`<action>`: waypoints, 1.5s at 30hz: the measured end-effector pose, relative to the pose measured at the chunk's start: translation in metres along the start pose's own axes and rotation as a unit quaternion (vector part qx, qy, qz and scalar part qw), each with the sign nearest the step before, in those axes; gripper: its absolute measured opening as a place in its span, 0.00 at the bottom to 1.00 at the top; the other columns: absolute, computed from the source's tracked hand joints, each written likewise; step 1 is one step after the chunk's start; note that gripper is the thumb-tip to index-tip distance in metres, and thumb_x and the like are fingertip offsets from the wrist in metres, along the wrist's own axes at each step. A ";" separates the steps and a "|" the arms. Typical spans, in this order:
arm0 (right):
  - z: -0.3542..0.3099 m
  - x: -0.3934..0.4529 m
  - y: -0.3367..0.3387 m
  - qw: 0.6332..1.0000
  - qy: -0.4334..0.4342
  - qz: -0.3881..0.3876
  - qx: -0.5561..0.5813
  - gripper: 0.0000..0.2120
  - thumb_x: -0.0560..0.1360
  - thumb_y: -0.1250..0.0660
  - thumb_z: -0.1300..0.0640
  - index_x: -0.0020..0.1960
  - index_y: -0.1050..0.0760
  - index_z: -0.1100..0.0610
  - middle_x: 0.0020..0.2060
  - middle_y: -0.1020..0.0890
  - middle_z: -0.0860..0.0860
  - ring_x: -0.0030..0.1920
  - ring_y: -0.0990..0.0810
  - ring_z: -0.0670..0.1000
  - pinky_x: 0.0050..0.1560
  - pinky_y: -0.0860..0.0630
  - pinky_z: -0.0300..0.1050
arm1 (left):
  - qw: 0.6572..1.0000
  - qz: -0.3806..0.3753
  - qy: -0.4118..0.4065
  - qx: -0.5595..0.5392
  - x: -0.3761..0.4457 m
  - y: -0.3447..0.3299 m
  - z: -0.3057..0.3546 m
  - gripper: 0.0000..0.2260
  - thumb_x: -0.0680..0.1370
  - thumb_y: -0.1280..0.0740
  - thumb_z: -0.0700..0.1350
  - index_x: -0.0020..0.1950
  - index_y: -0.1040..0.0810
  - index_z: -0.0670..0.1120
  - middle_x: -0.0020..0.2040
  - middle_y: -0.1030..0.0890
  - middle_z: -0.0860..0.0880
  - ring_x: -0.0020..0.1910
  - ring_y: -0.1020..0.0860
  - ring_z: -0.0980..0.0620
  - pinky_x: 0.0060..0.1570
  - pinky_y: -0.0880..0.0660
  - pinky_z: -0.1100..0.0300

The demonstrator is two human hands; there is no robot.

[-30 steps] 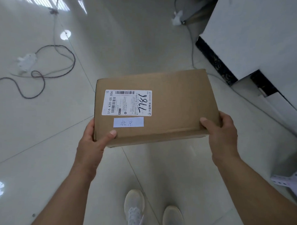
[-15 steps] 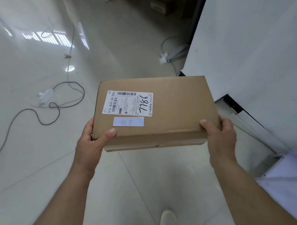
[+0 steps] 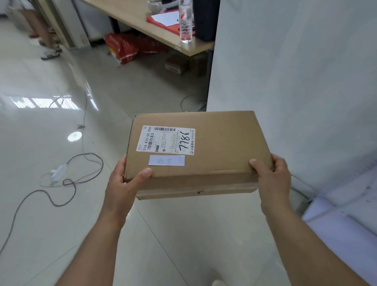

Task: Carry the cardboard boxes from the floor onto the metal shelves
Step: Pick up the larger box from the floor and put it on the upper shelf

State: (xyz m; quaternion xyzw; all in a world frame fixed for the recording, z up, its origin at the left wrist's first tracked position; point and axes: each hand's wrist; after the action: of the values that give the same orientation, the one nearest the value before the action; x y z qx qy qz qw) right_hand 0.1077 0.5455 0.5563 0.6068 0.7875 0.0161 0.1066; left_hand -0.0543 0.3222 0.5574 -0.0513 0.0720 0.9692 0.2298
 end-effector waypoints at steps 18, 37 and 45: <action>-0.126 -0.055 0.167 0.989 0.059 0.138 -0.002 0.21 0.71 0.34 0.51 0.62 0.31 0.56 0.52 0.24 0.51 0.50 0.25 0.53 0.49 0.29 0.47 | 0.967 -0.203 -0.151 0.022 -0.061 -0.065 0.161 0.24 0.62 0.27 0.52 0.55 0.28 0.65 0.55 0.19 0.52 0.47 0.19 0.61 0.40 0.24 0.69; -0.204 -0.085 0.420 0.971 0.150 0.165 -0.090 0.35 0.65 0.25 0.54 0.68 0.36 0.52 0.44 0.27 0.40 0.43 0.27 0.38 0.37 0.30 0.38 | 0.919 -0.326 -0.216 0.048 -0.163 -0.247 0.277 0.20 0.64 0.24 0.53 0.50 0.28 0.66 0.52 0.20 0.57 0.52 0.21 0.55 0.51 0.24 0.55; -0.217 -0.084 0.522 0.956 0.171 0.218 -0.100 0.35 0.66 0.25 0.53 0.68 0.36 0.53 0.49 0.24 0.47 0.49 0.24 0.51 0.45 0.28 0.46 | 0.898 -0.367 -0.243 0.028 -0.220 -0.333 0.309 0.20 0.63 0.24 0.55 0.51 0.27 0.65 0.52 0.19 0.58 0.52 0.21 0.56 0.52 0.23 0.55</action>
State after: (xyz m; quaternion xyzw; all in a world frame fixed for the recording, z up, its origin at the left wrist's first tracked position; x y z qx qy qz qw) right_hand 0.5843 0.6243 0.8614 0.7379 0.6371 0.2213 0.0245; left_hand 0.2712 0.5706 0.8523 0.1693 0.0167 0.7961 0.5807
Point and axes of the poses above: each hand's wrist, its own x-axis towards the middle knuckle, its own y-axis out of the back of the hand, z = x × y
